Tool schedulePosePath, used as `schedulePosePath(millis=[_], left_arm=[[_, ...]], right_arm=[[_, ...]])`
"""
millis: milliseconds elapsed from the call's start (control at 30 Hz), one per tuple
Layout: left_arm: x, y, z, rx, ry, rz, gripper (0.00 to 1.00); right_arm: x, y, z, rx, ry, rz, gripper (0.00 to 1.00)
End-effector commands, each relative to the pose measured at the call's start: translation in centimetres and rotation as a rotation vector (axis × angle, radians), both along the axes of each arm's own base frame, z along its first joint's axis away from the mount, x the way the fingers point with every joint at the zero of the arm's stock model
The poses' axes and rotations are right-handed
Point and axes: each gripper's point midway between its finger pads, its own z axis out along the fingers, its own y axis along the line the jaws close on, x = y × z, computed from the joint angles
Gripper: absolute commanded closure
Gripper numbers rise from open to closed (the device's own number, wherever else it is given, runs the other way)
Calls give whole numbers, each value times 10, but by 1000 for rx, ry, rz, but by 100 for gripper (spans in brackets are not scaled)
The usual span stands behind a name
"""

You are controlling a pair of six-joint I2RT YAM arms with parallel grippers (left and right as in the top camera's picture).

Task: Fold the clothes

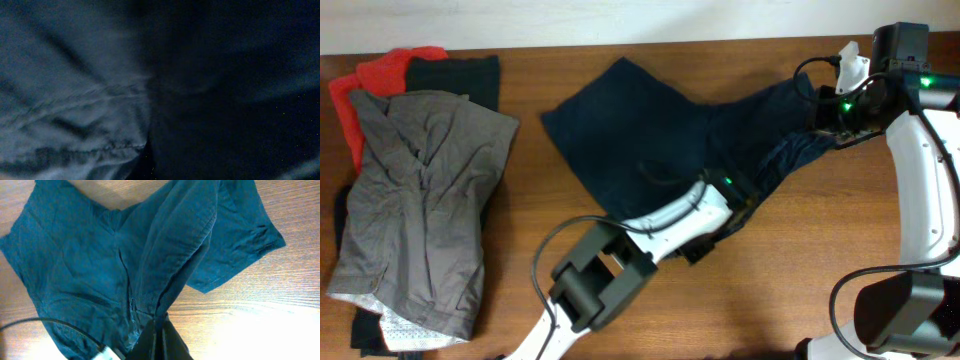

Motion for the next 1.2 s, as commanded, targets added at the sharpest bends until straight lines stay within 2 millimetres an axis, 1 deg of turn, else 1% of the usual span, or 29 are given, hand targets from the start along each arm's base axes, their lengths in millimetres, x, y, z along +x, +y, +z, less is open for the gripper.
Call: schedulePosePath(millis=[0, 100, 167, 200, 267, 300, 333, 367, 400, 467, 500, 667, 700, 800, 933, 967, 1067, 1167], left_arm=[[58, 29, 63, -95, -136, 151, 99], [96, 53, 109, -181, -233, 270, 99], [124, 76, 144, -248, -320, 354, 99], [134, 85, 158, -276, -358, 384, 99], [157, 106, 191, -337, -449, 451, 99], [166, 116, 205, -361, -490, 477, 99], [176, 129, 225, -394, -546, 508, 99], [182, 137, 238, -413, -582, 527, 99], [190, 150, 262, -447, -644, 555, 100], [195, 160, 287, -480, -705, 569, 99], [198, 165, 302, -500, -742, 565, 99], [194, 170, 365, -575, -879, 492, 99], [188, 172, 385, -597, -919, 471, 99], [173, 181, 412, -605, -978, 464, 99], [150, 200, 438, -579, -1051, 482, 99], [144, 203, 443, -581, -1062, 483, 99], [129, 211, 461, -591, -1111, 488, 99], [126, 218, 472, -589, -1160, 498, 99]], right_arm=[[2, -15, 6, 14, -25, -37, 96], [3, -20, 11, 40, -39, -49, 96], [3, -24, 14, 47, -49, -56, 96], [3, -25, 16, 49, -55, -58, 96], [5, -24, 26, 56, -79, -52, 96], [6, -23, 33, 54, -93, -48, 96], [6, -23, 44, 49, -115, -47, 96], [5, -23, 54, 43, -132, -45, 96], [3, -23, 71, 25, -161, -25, 96], [-3, -23, 96, -5, -195, -16, 96], [-6, -24, 107, -18, -209, -15, 96], [-29, -26, 166, -84, -301, -35, 96], [-39, -23, 185, -100, -336, -26, 96], [-58, -19, 210, -123, -382, -21, 96], [-82, -20, 230, -171, -415, -49, 96], [-85, -20, 235, -178, -431, -53, 96], [-92, -18, 246, -188, -469, -54, 96], [-91, -19, 247, -189, -475, -54, 96]])
